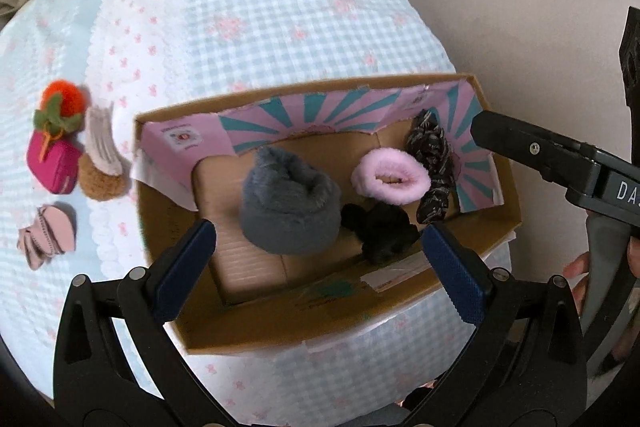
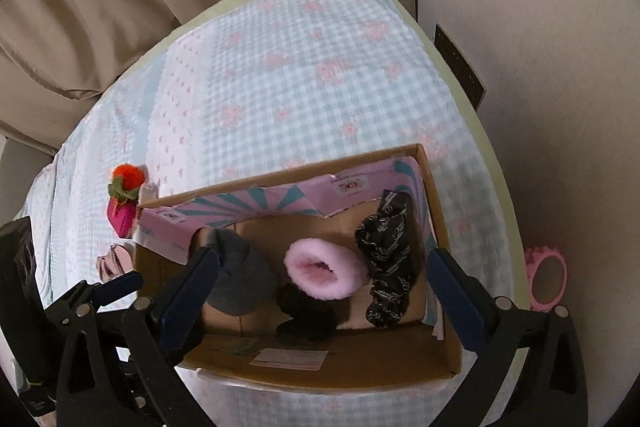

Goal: Organize soft objects
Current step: 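Carry the black glove and scrunchie into the box and open both tools, then withdraw both tools from the box toward the remaining items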

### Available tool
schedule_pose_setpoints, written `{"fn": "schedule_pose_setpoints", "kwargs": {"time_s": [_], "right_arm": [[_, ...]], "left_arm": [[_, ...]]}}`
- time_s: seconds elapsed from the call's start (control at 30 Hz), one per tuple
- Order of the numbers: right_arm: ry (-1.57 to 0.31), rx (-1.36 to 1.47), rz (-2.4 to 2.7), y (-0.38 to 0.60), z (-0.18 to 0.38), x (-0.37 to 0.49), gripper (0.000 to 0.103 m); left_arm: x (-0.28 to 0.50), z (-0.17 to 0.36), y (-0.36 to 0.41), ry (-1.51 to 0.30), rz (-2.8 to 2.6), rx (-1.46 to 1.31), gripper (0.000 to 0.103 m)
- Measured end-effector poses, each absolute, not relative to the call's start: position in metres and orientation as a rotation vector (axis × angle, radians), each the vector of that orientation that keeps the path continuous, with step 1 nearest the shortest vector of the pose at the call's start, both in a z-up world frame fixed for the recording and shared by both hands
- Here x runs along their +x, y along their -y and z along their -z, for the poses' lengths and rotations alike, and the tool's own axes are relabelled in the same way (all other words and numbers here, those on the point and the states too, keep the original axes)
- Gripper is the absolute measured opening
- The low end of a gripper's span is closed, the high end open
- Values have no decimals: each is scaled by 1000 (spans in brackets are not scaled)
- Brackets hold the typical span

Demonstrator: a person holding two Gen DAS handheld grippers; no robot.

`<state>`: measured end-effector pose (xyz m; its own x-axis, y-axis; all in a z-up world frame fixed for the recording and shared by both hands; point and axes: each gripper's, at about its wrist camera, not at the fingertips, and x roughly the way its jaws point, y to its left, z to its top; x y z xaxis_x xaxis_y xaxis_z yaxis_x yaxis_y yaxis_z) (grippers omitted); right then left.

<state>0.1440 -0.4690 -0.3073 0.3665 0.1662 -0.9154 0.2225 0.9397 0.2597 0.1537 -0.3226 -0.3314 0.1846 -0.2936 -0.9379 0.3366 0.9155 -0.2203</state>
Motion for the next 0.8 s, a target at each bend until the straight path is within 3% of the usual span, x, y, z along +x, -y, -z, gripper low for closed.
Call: {"fn": "schedule_pose_setpoints", "kwargs": {"time_s": [0.43,0.8], "right_arm": [[-1071,268,37,422,193,120,103],[-908,127,-7,332,95,83,103]], "left_arm": [[144,209,260,-1114,407,-7,103],[102,114,150,-913,337,-31,103]]}}
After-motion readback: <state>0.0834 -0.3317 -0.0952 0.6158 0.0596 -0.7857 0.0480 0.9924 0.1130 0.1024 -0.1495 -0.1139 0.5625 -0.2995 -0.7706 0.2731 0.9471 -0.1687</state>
